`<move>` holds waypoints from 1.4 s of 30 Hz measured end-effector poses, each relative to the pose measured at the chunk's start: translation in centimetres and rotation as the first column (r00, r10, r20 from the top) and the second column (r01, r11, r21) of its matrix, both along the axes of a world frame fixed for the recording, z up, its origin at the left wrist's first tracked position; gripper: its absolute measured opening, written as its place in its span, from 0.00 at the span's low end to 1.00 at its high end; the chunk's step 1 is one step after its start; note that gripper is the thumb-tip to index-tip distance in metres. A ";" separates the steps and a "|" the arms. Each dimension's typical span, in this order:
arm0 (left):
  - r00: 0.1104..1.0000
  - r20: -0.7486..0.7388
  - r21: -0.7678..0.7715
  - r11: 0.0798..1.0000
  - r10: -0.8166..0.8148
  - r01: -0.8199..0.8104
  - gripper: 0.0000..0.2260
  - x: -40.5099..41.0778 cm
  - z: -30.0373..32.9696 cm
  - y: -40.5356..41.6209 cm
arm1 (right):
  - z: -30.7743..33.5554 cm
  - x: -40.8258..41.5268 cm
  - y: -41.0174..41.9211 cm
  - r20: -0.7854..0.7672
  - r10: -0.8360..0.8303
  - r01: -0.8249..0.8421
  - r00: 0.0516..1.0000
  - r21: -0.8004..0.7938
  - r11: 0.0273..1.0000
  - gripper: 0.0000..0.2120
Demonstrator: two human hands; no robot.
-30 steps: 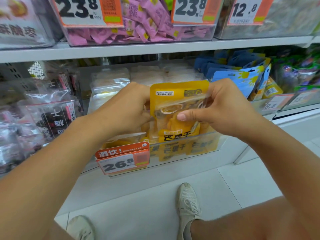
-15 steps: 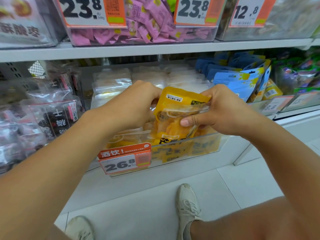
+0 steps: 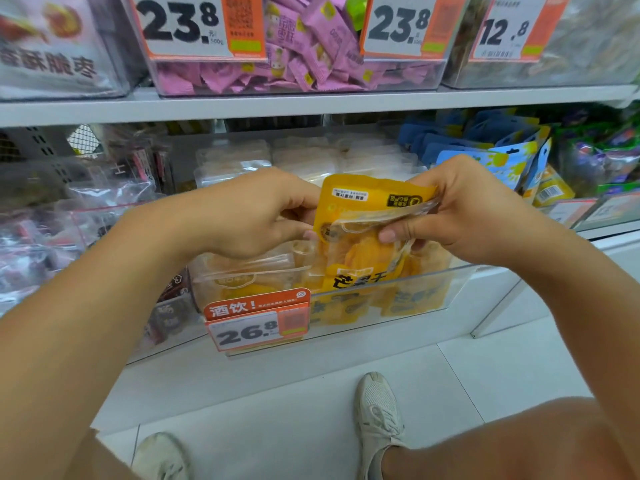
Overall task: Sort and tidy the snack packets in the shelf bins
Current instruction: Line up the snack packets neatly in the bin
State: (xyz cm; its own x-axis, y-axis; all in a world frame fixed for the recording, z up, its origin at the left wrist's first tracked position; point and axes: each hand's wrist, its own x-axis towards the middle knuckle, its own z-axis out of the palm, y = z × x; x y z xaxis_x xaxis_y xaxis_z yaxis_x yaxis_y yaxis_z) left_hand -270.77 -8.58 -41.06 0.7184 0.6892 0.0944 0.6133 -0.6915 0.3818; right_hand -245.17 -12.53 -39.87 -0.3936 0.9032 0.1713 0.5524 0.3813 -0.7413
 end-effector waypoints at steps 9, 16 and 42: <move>0.997 -0.062 0.020 0.998 -0.051 0.052 0.02 -0.2 1.1 -0.3 | -0.5 -1.5 0.0 0.231 -0.054 0.061 0.971 -0.025 0.998 0.05; 0.996 -0.074 0.037 0.998 0.055 -0.052 0.06 -0.4 0.9 -0.5 | -3.2 -3.6 -0.4 0.429 -0.182 0.187 0.885 0.031 0.982 0.15; 0.941 -0.150 0.190 0.943 0.303 -0.273 0.42 -1.5 -1.9 -4.4 | 0.7 -5.4 1.8 0.539 -0.164 -0.065 0.826 0.380 0.923 0.02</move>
